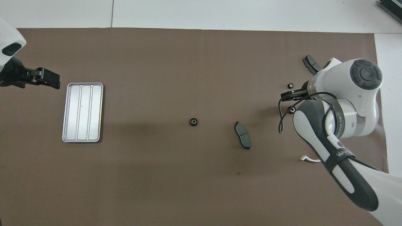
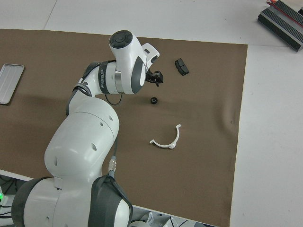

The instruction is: Pick bearing gear from pile to tray

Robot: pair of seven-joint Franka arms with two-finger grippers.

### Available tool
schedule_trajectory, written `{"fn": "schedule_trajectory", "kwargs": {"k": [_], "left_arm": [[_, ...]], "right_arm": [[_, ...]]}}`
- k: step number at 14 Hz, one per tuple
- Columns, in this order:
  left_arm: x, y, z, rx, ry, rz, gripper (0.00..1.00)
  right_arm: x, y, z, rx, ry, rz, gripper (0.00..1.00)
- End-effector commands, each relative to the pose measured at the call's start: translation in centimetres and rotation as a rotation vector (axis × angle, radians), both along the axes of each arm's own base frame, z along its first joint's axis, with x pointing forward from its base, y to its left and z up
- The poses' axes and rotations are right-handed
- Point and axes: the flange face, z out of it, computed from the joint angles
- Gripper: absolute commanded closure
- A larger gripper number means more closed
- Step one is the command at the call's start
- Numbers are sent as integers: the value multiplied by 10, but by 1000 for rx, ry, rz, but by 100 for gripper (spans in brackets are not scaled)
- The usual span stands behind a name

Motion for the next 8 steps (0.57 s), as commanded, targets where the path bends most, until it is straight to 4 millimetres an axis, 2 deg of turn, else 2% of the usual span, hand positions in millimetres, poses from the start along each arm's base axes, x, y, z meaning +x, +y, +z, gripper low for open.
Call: {"fn": "schedule_trajectory", "kwargs": {"k": [1,5,8], "left_arm": [[-10,2,2,-9,-2,15,0],[-10,1,2,-9,-2,14,0],[-10,2,2,-9,-2,15,0]], "right_arm": [[-18,-16,-27,-9,9,63,0],[-26,-18,-51,-5,1,61,0],[-33,-11,-66,-5,24,77,0]]}}
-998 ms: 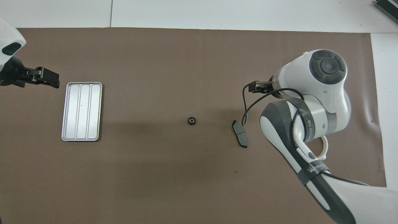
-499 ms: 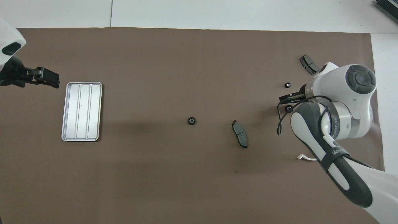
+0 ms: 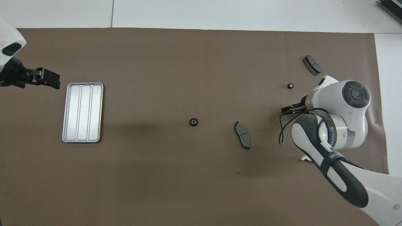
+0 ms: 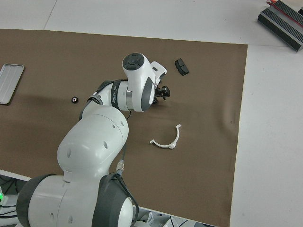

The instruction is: Pick bearing gear from pile to tray

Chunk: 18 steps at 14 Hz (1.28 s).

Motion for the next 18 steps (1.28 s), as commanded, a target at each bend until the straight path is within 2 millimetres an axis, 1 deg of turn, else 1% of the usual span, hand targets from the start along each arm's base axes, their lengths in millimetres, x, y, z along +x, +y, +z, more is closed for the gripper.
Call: {"fn": "schedule_trajectory", "kwargs": {"k": [1,2,3,4,5,6,7,8,9,10,11,13,15,16,18], "left_arm": [[-10,2,2,-9,-2,15,0],[-11,1,1,-9,4,18,0],[-12,-6,3,-8,4,6,0],[-14,-9,7,-8,-7,-1,0],[-14,-16,8,-8,-13,-12,0],[-14,-16,8,-8,-7,-9,0],[-16,-17,12,-6,-14,-17,0],[-19,-21,19,-6,-31,-23,0],[-21,-30,21,-6,-27,-34,0],[-26,-34,19,-3,-15,-38,0],[-31,-42,14,-2,-9,-40,0],[-38,-73,10,-4,-17,-74,0],[-52,-113,-7,-22,-55,-19,0],[-61,-139,-17,-52,-70,7,0],[-70,-179,-36,-97,-47,26,0]], "right_arm": [[-6,-2,-9,-1,-1,42,1],[-7,-3,-10,-2,-1,65,5],[-6,-3,-9,-2,-5,70,10],[-6,-3,-10,-3,-7,70,15],[-6,-4,-11,-3,-7,65,19],[-6,-3,-10,-1,-10,66,25],[-7,-3,-12,-2,-7,67,30],[-8,-3,-13,-2,-4,65,31],[-8,-3,-13,-2,-4,65,31],[-9,-3,-13,-2,-2,67,33],[-9,-3,-14,-2,-1,67,35],[-11,-4,-15,-1,2,62,35],[-11,-4,-15,-1,2,61,36],[-11,-4,-15,-1,2,59,37],[-11,-4,-15,-1,4,59,40]]}}
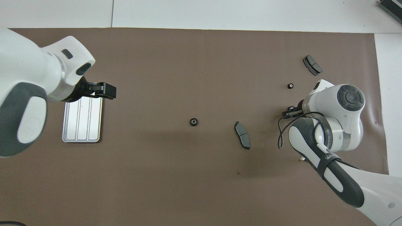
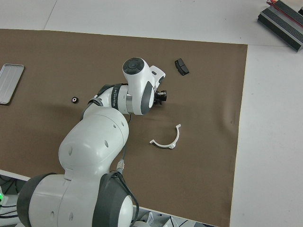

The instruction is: Pick bearing gear from pile to tray

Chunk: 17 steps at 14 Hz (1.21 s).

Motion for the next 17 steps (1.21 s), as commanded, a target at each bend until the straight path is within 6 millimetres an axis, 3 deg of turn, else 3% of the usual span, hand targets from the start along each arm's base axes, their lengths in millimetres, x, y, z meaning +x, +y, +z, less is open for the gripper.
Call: {"fn": "schedule_trajectory", "kwargs": {"k": [1,4,6,7,9,10,11,15,17], "left_arm": [[-21,-44,-27,-62,28,50,0],[-30,-119,-69,-88,46,110,0],[-33,-144,-87,-96,48,128,0],[-35,-167,-105,-85,74,122,0],[-29,-218,-147,-50,99,160,0],[-15,-228,-155,-58,85,174,0],[-10,-232,-161,-62,83,174,0],[-1,-238,-197,-75,75,177,0],[3,-232,-202,-89,56,188,0]], "right_arm": [[-5,-5,-6,0,-5,11,40],[-6,-7,-6,0,2,11,40],[-5,-6,-5,0,-2,11,40],[-5,-6,-5,0,-4,11,42],[-5,-6,-5,0,-5,10,61],[-5,-6,-5,0,-5,10,77],[-5,-5,-5,1,-5,11,99],[-4,-5,-4,1,-7,11,100],[-2,-5,-2,1,-4,9,100]]}}
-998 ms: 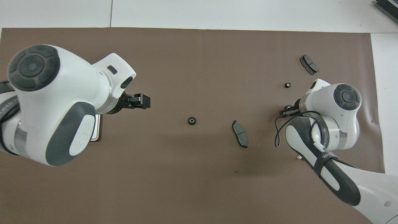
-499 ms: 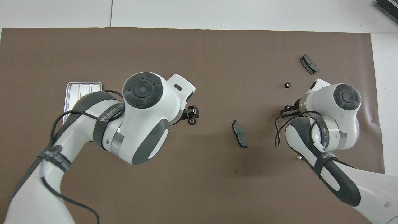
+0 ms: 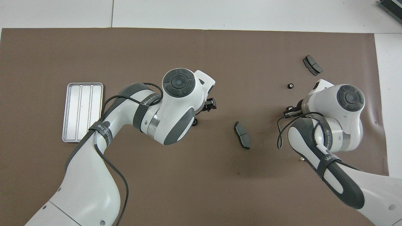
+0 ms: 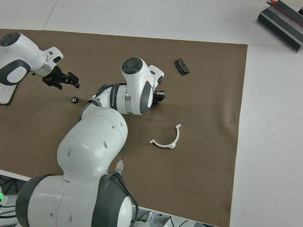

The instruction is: Pick bearing gear from pile to tray

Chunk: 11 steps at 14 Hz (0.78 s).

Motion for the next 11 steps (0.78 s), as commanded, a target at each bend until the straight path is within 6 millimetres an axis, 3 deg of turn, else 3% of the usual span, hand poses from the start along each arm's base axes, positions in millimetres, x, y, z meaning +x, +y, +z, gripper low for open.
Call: {"fn": "schedule_trajectory", "kwargs": {"k": [1,5,11], "left_arm": [[5,4,-11,6,-22,15,0],[-15,9,-46,4,-31,7,0],[-33,8,-58,21,-13,-14,0]], "right_arm": [[0,-9,-4,-2,-3,4,100],[15,-9,22,-2,22,-1,100],[13,-2,59,16,62,-53,100]]}}
